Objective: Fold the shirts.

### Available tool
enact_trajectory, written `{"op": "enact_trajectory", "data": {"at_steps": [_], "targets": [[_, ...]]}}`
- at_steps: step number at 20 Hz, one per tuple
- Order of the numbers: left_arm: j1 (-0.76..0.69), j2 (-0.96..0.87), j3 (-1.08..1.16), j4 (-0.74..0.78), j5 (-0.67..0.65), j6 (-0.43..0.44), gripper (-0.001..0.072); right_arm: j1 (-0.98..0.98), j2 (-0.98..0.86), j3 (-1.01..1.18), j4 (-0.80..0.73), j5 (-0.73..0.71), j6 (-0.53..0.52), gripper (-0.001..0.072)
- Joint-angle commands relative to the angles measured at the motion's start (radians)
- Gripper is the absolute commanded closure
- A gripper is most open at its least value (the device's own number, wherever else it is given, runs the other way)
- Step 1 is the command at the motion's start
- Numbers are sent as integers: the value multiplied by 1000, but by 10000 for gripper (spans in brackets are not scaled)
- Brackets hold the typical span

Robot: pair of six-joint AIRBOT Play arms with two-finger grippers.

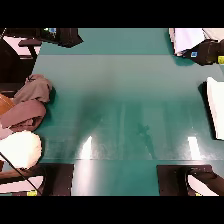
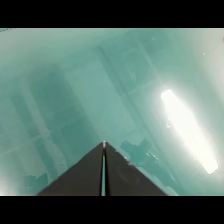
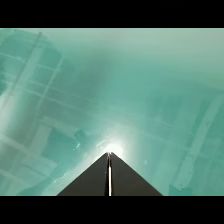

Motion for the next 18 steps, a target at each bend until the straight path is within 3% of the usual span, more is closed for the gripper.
{"op": "enact_trajectory", "data": {"at_steps": [1,13,15,16,17,18], "targets": [[0,-1,0,0,0,0,683,3,1,0,2,0,0,694],[0,-1,0,0,2,-4,683,3,1,0,2,3,0,695],[0,-1,0,-6,50,-6,682,3,1,0,2,3,0,695],[1,-2,0,19,77,1,622,3,1,0,2,3,0,695],[3,-2,0,78,84,9,267,3,1,0,2,3,0,694],[3,-2,0,188,84,-2,48,3,1,0,2,3,0,694]]}}
